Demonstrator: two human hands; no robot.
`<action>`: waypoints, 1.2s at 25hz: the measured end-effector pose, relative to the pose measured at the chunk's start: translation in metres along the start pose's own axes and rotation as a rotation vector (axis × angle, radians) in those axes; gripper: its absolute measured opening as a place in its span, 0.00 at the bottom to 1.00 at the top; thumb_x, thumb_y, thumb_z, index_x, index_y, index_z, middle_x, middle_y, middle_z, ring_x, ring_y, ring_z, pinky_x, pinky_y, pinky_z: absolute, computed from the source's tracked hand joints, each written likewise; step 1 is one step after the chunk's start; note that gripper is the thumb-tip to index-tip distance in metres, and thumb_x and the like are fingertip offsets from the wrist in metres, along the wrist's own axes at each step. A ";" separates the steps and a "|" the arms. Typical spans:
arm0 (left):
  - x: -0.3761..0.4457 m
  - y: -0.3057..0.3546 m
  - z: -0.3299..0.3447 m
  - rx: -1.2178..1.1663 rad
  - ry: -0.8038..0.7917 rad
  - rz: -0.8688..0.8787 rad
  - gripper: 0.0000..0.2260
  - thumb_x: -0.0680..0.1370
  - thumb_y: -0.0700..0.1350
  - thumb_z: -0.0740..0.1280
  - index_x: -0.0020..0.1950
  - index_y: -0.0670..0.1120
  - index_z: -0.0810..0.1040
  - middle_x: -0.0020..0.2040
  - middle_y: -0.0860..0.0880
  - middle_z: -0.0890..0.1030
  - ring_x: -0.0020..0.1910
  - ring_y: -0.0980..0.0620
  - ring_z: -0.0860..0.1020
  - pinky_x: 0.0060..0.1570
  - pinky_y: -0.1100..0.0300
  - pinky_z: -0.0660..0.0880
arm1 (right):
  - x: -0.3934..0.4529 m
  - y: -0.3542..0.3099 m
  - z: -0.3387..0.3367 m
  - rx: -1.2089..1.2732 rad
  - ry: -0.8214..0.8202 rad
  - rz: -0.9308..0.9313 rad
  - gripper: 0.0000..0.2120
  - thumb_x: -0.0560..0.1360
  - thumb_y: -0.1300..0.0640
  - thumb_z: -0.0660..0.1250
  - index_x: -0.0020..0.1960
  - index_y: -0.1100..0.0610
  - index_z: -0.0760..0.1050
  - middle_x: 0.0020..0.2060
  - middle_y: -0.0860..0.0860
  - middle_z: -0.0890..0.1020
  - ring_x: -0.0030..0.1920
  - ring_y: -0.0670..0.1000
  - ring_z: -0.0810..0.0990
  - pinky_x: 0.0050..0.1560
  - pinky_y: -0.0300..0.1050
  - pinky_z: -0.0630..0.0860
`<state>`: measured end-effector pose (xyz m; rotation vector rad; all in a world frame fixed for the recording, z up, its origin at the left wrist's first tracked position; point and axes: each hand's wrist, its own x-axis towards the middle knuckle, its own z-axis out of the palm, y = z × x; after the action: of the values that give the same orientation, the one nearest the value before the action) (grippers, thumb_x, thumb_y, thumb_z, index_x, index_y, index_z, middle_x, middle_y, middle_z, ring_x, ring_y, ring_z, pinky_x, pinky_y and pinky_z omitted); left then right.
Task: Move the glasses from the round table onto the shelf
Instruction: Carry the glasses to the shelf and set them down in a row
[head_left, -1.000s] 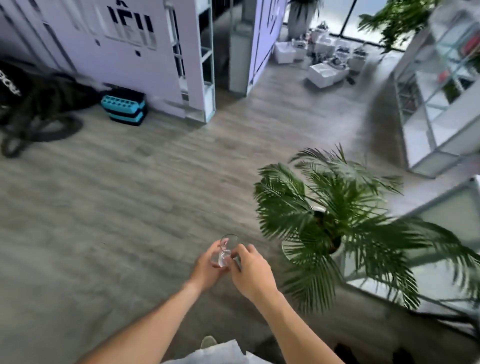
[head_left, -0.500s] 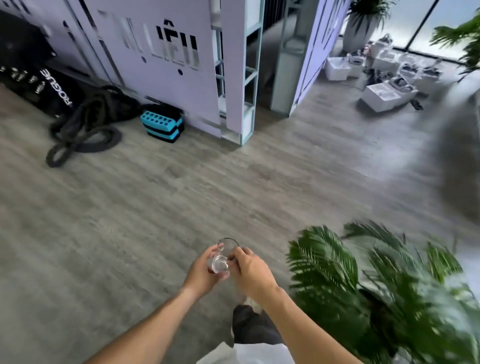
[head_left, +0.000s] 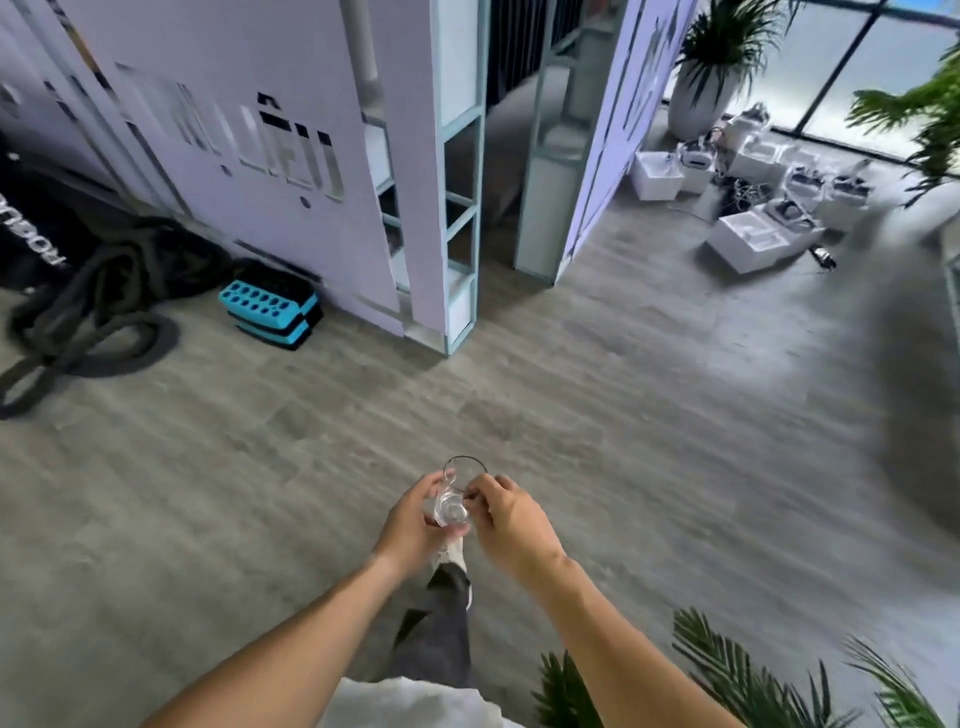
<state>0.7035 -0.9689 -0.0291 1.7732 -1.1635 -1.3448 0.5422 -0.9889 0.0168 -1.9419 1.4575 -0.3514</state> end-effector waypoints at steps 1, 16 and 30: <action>0.034 0.014 0.007 0.004 -0.029 0.009 0.31 0.65 0.40 0.80 0.62 0.62 0.74 0.58 0.56 0.77 0.39 0.57 0.80 0.46 0.62 0.79 | 0.028 0.015 -0.012 0.000 0.020 0.017 0.09 0.80 0.54 0.59 0.57 0.53 0.75 0.51 0.53 0.79 0.47 0.58 0.80 0.43 0.51 0.76; 0.490 0.264 0.125 0.196 -0.341 0.163 0.33 0.65 0.42 0.81 0.59 0.68 0.71 0.58 0.50 0.79 0.40 0.49 0.81 0.49 0.54 0.79 | 0.405 0.183 -0.254 0.016 0.229 0.276 0.08 0.80 0.53 0.62 0.56 0.54 0.75 0.50 0.54 0.79 0.48 0.59 0.80 0.47 0.53 0.77; 0.789 0.420 0.145 -0.088 0.037 -0.030 0.33 0.60 0.54 0.79 0.63 0.65 0.72 0.60 0.52 0.79 0.54 0.49 0.83 0.59 0.45 0.78 | 0.777 0.252 -0.432 -0.105 -0.103 -0.050 0.09 0.81 0.54 0.59 0.58 0.53 0.74 0.53 0.54 0.79 0.49 0.59 0.80 0.44 0.48 0.73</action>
<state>0.5226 -1.8562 -0.0317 1.7512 -1.0459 -1.3540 0.3682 -1.8959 0.0326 -2.0512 1.3878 -0.1965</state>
